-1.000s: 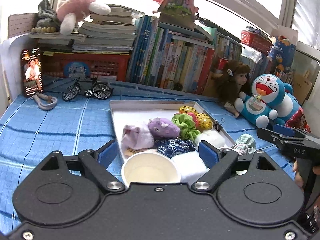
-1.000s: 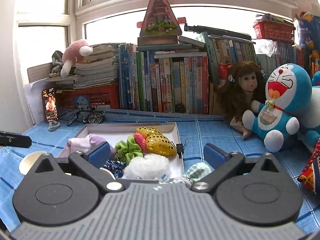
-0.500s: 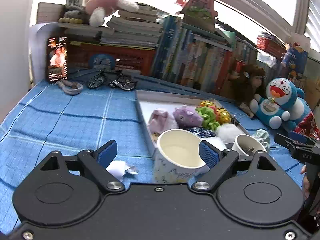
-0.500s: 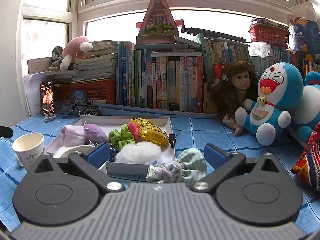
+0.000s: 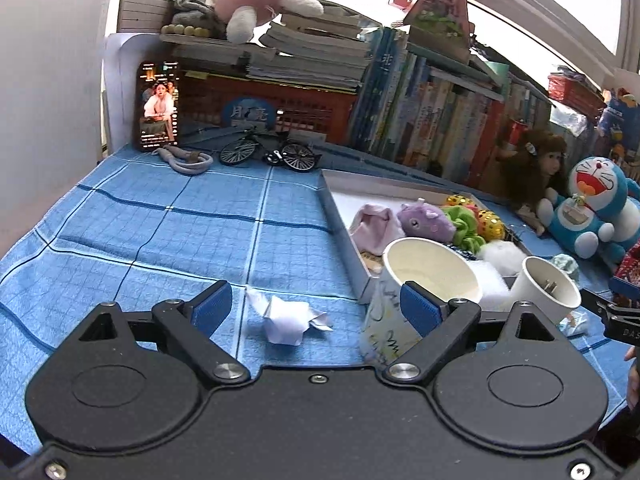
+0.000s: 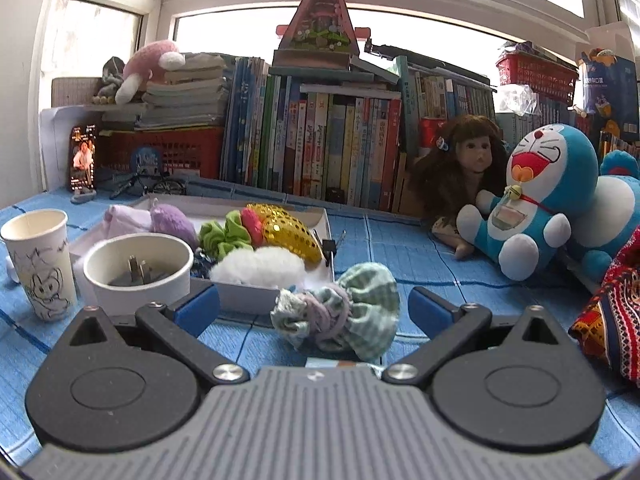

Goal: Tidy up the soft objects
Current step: 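Move left tool to white paper item while right tool approaches blue mask packet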

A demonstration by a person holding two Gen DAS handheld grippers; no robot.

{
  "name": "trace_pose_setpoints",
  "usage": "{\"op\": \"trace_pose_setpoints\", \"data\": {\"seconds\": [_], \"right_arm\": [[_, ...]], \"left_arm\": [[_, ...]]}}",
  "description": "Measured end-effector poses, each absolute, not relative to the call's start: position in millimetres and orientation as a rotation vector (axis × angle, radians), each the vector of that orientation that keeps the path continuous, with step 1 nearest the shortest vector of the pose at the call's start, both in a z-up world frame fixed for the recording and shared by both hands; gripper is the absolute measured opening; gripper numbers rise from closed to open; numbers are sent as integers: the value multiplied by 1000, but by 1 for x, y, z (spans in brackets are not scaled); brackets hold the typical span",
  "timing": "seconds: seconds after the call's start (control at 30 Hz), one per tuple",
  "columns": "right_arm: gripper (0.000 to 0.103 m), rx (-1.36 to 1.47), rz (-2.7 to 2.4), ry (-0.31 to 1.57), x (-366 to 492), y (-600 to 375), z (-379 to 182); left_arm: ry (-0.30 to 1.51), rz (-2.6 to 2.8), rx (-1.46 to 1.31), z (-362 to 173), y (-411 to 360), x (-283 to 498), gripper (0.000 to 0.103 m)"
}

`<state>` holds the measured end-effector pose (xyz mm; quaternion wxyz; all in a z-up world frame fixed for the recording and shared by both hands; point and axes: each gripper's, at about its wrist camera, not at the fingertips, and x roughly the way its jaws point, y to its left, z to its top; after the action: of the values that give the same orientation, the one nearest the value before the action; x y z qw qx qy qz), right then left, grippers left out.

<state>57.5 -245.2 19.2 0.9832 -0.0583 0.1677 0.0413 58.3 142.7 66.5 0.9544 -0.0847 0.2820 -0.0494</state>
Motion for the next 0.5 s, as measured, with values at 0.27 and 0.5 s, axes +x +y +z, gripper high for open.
{"op": "trace_pose_setpoints", "data": {"seconds": [0.27, 0.5], "right_arm": [[103, -107, 63, 373, 60, -249, 5], [103, -106, 51, 400, 63, -252, -5]], "left_arm": [[568, -39, -163, 51, 148, 57, 90], [630, -26, -217, 31, 154, 63, 79]]}}
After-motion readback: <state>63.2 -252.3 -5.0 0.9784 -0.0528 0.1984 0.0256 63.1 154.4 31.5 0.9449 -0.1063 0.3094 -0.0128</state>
